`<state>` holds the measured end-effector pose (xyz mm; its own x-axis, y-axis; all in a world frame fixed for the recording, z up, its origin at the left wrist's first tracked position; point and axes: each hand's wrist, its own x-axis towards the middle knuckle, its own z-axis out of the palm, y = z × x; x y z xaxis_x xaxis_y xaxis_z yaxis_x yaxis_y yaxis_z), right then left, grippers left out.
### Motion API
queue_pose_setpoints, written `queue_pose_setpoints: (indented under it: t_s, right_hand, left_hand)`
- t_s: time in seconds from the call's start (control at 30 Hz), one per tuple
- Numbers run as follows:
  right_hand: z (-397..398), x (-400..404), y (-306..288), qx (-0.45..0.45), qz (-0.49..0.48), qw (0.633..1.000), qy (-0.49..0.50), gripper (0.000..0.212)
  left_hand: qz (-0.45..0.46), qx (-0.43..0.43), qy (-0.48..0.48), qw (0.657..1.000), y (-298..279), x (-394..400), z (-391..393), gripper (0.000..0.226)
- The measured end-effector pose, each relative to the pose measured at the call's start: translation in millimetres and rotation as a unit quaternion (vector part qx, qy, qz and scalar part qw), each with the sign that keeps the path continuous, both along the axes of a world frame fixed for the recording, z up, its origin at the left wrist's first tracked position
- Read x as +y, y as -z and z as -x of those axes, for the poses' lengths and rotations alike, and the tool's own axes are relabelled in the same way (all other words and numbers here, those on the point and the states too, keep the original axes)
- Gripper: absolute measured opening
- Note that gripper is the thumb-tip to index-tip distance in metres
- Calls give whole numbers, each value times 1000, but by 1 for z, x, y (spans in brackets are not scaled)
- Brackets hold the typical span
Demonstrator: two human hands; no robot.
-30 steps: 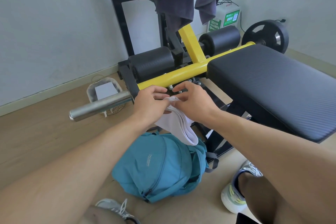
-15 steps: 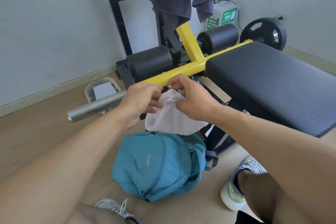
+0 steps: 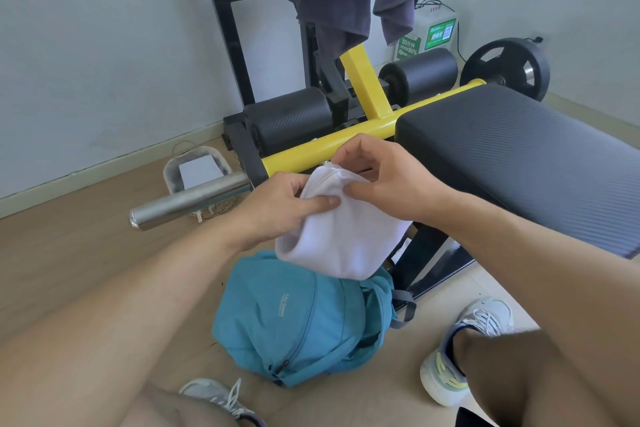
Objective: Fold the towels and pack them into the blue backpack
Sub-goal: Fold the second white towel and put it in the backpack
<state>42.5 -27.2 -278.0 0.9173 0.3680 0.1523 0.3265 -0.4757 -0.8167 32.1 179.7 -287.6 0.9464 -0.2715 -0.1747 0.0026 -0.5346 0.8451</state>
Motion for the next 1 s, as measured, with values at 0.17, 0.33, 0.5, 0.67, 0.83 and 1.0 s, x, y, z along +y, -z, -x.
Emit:
queue_pose_setpoints:
  t_s: [0.17, 0.33, 0.5, 0.67, 0.83, 1.0]
  right_hand:
    - [1, -6, -3, -25, 1, 999, 42, 16]
    - [-1, -9, -4, -32, -34, 996, 70, 14]
    - [-1, -14, -8, -48, -38, 995, 79, 15]
    - [-1, -17, -8, -49, -49, 995, 65, 17]
    - [0, -18, -10, -55, -54, 996, 50, 16]
    - [0, -18, -11, -53, -48, 995, 66, 18]
  left_hand:
    - [113, 44, 10, 993, -2, -6, 4, 11]
    - [252, 160, -22, 954, 2, -10, 0, 51]
    - [266, 169, -51, 948, 3, -11, -2, 45]
    - [252, 161, -80, 951, -1, -12, 0, 38]
    - [248, 142, -95, 954, -2, -15, 0, 31]
    - [253, 98, -101, 957, -4, -18, 3, 31]
